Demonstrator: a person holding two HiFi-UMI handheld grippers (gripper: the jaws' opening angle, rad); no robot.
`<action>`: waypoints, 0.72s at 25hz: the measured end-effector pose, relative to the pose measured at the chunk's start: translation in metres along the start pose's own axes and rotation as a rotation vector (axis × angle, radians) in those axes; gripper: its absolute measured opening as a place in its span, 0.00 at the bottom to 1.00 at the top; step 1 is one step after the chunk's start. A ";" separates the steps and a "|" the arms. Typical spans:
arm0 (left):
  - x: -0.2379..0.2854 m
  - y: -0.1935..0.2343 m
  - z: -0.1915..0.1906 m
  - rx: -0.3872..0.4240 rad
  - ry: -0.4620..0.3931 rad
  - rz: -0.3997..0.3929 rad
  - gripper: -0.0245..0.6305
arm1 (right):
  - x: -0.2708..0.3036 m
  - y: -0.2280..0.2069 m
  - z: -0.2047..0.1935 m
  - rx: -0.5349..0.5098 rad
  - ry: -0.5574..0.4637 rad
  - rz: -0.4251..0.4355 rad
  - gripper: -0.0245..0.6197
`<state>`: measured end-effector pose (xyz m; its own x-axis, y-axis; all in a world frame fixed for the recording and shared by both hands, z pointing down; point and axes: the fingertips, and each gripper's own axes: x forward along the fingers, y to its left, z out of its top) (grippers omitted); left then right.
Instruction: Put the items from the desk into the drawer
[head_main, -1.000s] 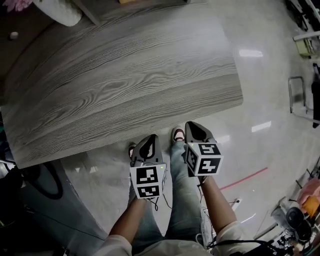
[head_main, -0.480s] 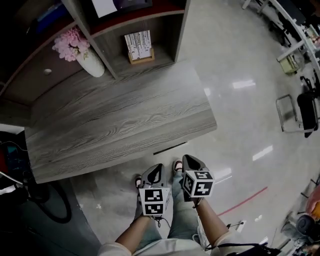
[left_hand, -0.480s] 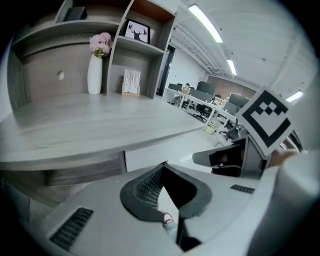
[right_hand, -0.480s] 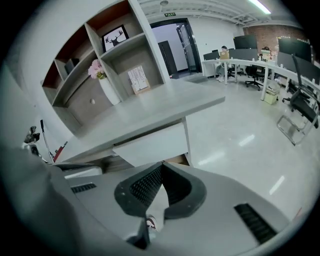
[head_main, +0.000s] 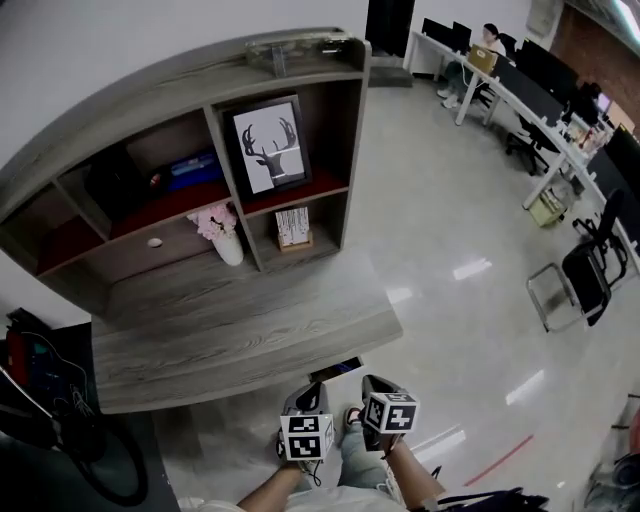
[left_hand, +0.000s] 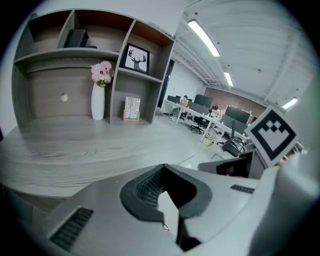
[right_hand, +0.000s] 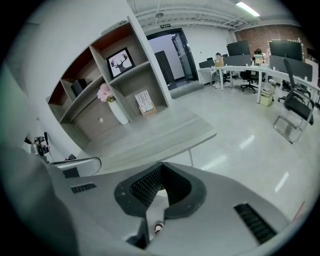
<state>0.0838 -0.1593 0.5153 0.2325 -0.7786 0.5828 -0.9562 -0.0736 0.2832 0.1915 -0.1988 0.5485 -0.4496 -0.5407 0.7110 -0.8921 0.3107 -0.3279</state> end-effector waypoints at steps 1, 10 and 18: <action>-0.007 -0.001 0.001 0.002 0.002 0.000 0.04 | -0.007 0.005 0.000 0.002 0.001 0.005 0.04; -0.045 -0.005 0.044 0.040 -0.071 -0.007 0.04 | -0.044 0.035 0.028 -0.042 -0.070 0.021 0.04; -0.059 0.012 0.075 0.010 -0.144 0.026 0.04 | -0.057 0.054 0.048 -0.105 -0.120 0.040 0.04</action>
<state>0.0456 -0.1609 0.4274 0.1807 -0.8614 0.4747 -0.9634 -0.0578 0.2618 0.1668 -0.1889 0.4598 -0.4919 -0.6137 0.6175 -0.8670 0.4102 -0.2830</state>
